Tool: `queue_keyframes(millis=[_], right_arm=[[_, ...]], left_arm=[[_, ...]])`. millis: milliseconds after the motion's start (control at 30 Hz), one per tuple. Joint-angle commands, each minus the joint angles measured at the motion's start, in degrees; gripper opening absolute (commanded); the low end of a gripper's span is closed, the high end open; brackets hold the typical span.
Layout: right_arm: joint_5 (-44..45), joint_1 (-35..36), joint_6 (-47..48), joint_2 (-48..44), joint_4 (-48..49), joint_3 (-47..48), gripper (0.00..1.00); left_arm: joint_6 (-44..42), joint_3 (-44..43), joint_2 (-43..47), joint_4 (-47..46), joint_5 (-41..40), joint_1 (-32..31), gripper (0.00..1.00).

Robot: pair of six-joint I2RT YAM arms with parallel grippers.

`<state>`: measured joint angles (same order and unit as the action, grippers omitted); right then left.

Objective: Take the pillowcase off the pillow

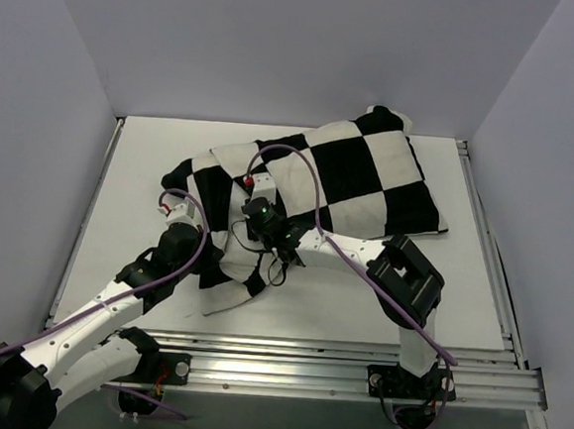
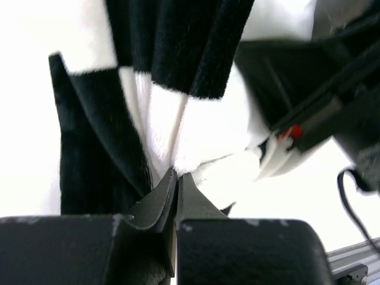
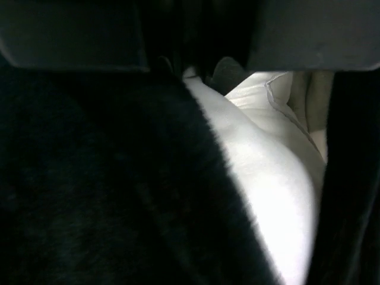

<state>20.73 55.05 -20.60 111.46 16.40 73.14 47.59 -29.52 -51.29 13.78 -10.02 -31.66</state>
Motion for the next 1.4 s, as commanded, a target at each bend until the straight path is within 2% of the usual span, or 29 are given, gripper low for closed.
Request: queue_keyframes(millis=[0, 167, 300, 633, 900, 1067, 1367], right_arm=[[-0.1, -8.3, -3.3, 1.7, -10.3, -2.7, 0.00], [-6.9, -13.7, -7.6, -4.6, -6.1, -1.1, 0.00], [-13.5, -18.6, -11.8, -8.9, -1.1, -0.8, 0.00], [-26.7, -25.1, -15.2, -18.8, -3.1, 1.4, 0.00], [-26.3, -26.7, -17.0, -16.8, -3.9, 7.4, 0.00], [-26.8, -26.7, -20.7, -14.5, -3.0, 10.7, 0.00], [-31.5, -25.7, -20.5, -17.3, -6.8, 13.0, 0.00]], left_arm=[[-0.1, -3.2, 0.7, 6.7, 2.8, 0.1, 0.02], [0.0, -4.6, 1.0, 8.2, 6.0, -0.3, 0.02], [0.7, -4.0, 1.7, 10.2, 4.6, -1.0, 0.02], [3.7, 0.2, -1.1, 7.8, 1.7, -1.1, 0.02], [5.6, 0.7, -1.1, 5.6, 0.4, -5.7, 0.02], [7.7, 1.1, 0.0, 0.2, -1.6, -13.1, 0.02], [9.2, 0.4, -8.2, -6.1, -7.5, -15.3, 0.02]])
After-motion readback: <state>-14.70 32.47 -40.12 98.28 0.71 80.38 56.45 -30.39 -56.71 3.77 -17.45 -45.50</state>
